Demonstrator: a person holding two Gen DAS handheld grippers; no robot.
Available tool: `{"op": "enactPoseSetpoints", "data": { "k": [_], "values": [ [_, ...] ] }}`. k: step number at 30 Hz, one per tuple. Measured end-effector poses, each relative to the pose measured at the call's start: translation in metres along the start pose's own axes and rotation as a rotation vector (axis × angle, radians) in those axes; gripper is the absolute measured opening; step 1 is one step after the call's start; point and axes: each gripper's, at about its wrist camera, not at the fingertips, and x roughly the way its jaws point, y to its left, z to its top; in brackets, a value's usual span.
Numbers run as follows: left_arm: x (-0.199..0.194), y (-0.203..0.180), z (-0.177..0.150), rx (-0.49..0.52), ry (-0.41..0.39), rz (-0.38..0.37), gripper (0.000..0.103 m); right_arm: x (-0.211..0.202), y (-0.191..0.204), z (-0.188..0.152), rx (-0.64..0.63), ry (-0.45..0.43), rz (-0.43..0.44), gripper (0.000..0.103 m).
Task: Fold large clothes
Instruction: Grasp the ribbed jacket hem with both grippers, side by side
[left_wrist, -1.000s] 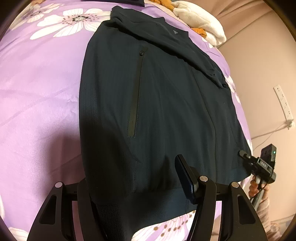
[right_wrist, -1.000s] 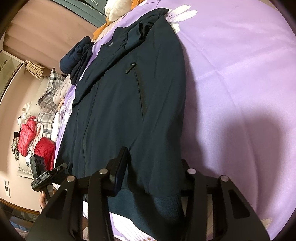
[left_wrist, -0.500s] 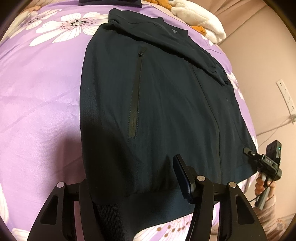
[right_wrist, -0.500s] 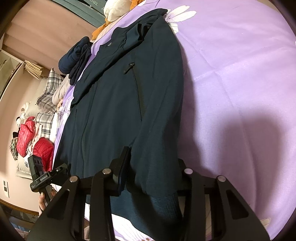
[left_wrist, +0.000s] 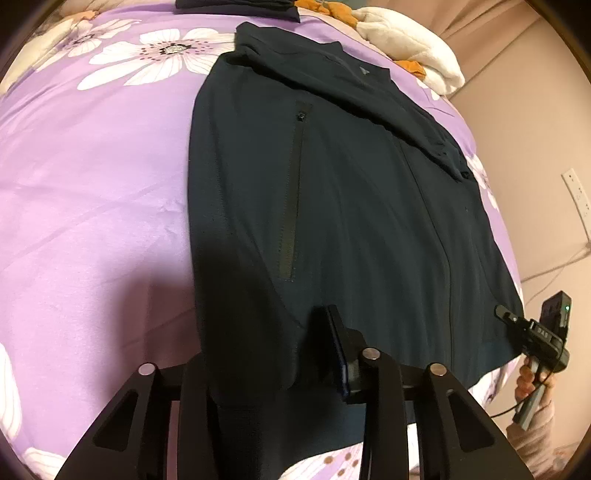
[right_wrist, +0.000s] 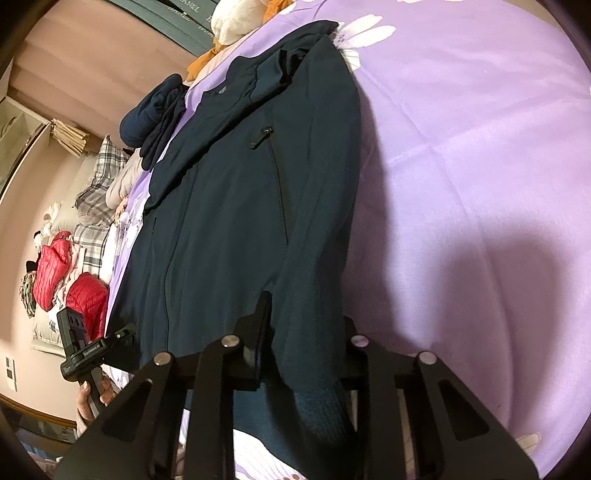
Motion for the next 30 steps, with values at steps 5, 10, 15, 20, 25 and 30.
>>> {"op": "enactPoseSetpoints", "data": {
  "k": [5,10,15,20,25,30],
  "values": [
    [-0.002,0.004,-0.001,-0.009,-0.012,0.010,0.024,0.000,0.004,0.000,-0.007,-0.007,0.000,0.020],
    [-0.007,0.001,0.000,0.013,-0.041,0.022,0.010,-0.001,0.007,0.000,-0.004,-0.020,0.011,0.017],
    [-0.009,-0.008,0.000,0.059,-0.052,0.064,0.008,-0.004,0.011,0.001,-0.018,-0.031,0.029,0.015],
    [-0.013,-0.013,0.001,0.084,-0.076,0.067,0.008,-0.006,0.018,0.003,-0.037,-0.042,0.050,0.014],
    [-0.016,-0.019,0.002,0.098,-0.094,0.069,0.008,-0.006,0.022,0.004,-0.043,-0.046,0.062,0.014],
    [-0.020,-0.026,0.004,0.119,-0.112,0.076,0.008,-0.007,0.025,0.004,-0.049,-0.052,0.071,0.014]
  ]
}}
